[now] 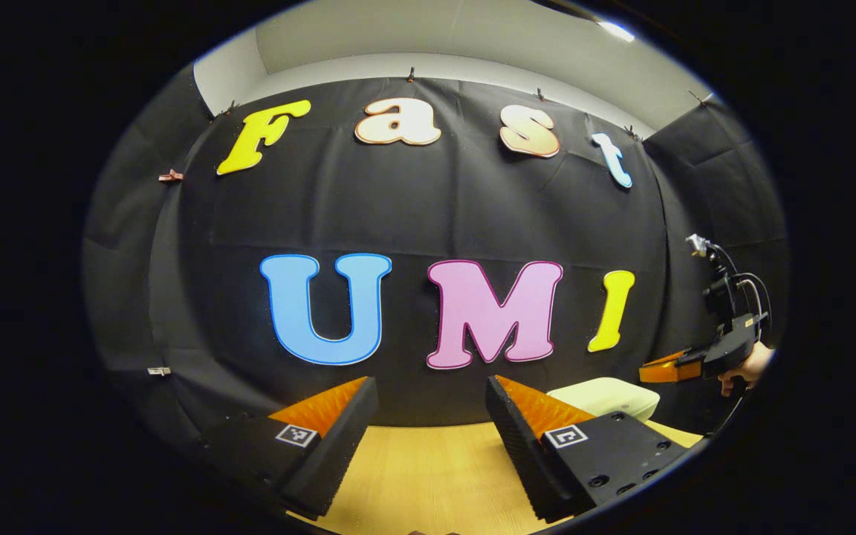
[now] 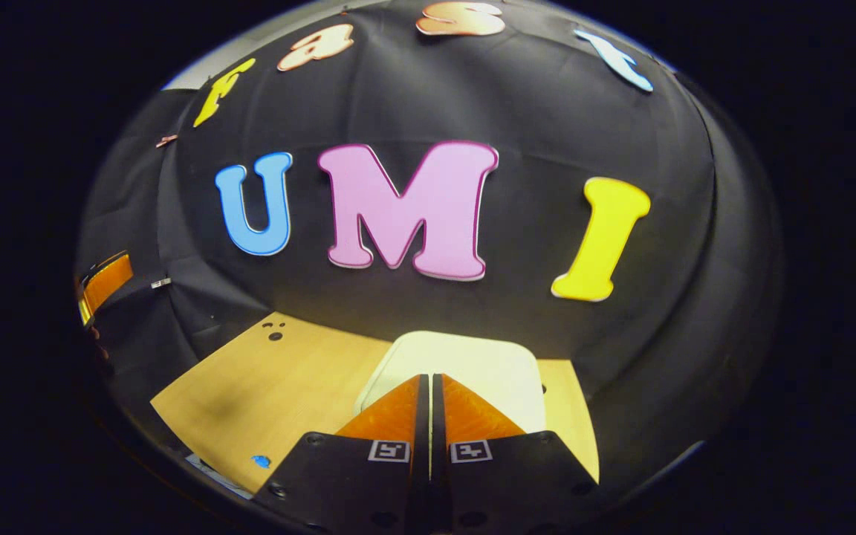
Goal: Press the lid of the desktop garbage bin to open it, pick up the crumpled paper on the desktop and throw it into the bin, then pick up the pop can on the desktop and drop it into the bin, and finally close the garbage bin lid.
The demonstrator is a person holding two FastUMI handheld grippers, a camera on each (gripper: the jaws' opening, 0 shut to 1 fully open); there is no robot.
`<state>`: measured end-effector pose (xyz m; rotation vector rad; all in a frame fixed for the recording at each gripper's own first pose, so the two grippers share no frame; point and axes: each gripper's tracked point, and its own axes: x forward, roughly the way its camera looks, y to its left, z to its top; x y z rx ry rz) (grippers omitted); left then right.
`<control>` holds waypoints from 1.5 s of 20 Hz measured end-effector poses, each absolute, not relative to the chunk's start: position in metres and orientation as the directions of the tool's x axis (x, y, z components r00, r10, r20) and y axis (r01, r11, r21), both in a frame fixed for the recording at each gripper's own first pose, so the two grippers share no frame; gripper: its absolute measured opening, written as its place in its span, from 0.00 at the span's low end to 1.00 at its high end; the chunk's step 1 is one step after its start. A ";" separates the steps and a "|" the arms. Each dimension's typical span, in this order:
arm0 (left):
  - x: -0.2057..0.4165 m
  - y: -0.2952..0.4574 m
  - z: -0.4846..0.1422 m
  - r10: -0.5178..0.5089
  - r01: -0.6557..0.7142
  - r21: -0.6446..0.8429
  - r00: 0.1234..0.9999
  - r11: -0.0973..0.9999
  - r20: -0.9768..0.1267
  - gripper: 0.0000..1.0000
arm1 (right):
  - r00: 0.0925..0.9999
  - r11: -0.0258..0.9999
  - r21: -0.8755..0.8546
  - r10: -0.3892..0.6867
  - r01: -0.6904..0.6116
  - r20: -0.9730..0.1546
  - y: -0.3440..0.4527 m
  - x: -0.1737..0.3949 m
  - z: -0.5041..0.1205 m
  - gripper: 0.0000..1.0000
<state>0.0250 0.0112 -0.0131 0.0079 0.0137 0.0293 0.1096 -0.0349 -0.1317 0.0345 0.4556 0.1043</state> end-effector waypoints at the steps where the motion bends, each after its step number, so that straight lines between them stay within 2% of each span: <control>1: 0.026 0.011 -0.013 0.032 -0.032 0.009 0.999 0.999 -0.015 0.95 | 0.879 0.994 0.069 0.111 -0.089 -0.463 -0.036 0.113 -0.142 0.05; 13: 0.042 0.006 -0.030 0.050 -0.050 0.011 0.997 0.999 -0.054 0.95 | 0.794 0.993 0.066 0.117 -0.097 -0.597 -0.048 0.121 -0.210 0.05; 21: 0.045 0.005 -0.032 0.047 -0.047 0.002 0.997 0.999 -0.064 0.95 | 0.799 0.990 0.074 0.141 -0.121 -0.584 -0.050 0.119 -0.211 0.06; 26: 0.040 0.009 -0.032 0.057 -0.057 0.016 0.996 0.998 -0.062 0.95 | 0.854 0.991 0.066 0.134 -0.117 -0.502 -0.049 0.126 -0.189 0.06; 30: 0.037 0.013 -0.032 0.073 -0.072 0.016 0.995 0.997 -0.066 0.95 | 0.926 0.994 0.003 0.099 -0.105 -0.364 -0.051 0.132 -0.151 0.06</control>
